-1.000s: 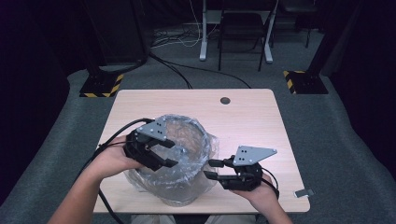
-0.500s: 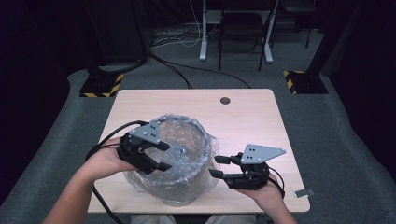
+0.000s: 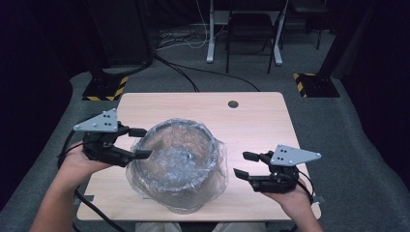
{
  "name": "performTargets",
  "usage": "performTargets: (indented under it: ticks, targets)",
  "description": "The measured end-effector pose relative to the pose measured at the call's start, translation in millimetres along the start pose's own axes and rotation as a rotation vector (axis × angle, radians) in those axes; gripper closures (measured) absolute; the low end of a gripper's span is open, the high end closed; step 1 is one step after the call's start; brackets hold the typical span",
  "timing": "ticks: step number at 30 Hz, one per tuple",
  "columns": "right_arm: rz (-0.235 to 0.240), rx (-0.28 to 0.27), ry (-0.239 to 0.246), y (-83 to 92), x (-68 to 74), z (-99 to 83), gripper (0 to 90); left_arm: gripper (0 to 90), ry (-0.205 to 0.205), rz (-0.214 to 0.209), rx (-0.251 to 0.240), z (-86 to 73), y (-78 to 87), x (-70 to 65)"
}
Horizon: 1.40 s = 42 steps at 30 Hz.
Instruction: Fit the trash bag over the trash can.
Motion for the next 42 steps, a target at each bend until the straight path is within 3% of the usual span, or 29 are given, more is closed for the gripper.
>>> performTargets:
  ticks: [8, 9, 20, 25, 31, 37, 42]
  targets:
    - [-0.059, 0.014, -0.013, 11.7, -15.8, -3.2, 38.2, 31.2, 0.043, 0.086, -0.016, -25.4, 22.4, 2.1]
    - [-0.068, 0.019, -0.018, 13.3, -17.5, -4.1, 38.1, 31.1, 0.063, 0.097, -0.029, -32.6, 26.3, 2.5]
    - [-0.072, 0.021, -0.017, 8.6, -20.5, -3.8, 38.1, 30.7, 0.125, 0.178, -0.063, -70.7, 38.8, 2.4]
    - [-0.076, 0.035, -0.019, 2.3, -25.4, -6.6, 38.3, 30.5, 0.154, 0.210, -0.087, -92.7, 34.5, -1.3]
    - [-0.091, 0.024, -0.032, 0.1, -35.4, -12.3, 38.2, 29.0, 0.161, 0.235, -0.071, -110.8, 27.8, -4.6]
    - [-0.153, 0.002, -0.025, 0.7, -45.8, -25.4, 36.7, 29.5, 0.180, 0.273, -0.116, -124.7, 20.6, -6.0]
    - [-0.196, -0.012, -0.061, 1.3, -58.9, -43.1, 35.8, 29.5, 0.224, 0.272, -0.098, -144.0, 7.6, -7.0]
Point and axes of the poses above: each handheld gripper's, and its own axes: y roughly backward along the jaws, z roughly out of its top, x roughly to its left, the point moved 4 cm from there along -y, roughly forward along the jaws, and after that the axes turned 14 degrees about -y, right-handed, at the moved point
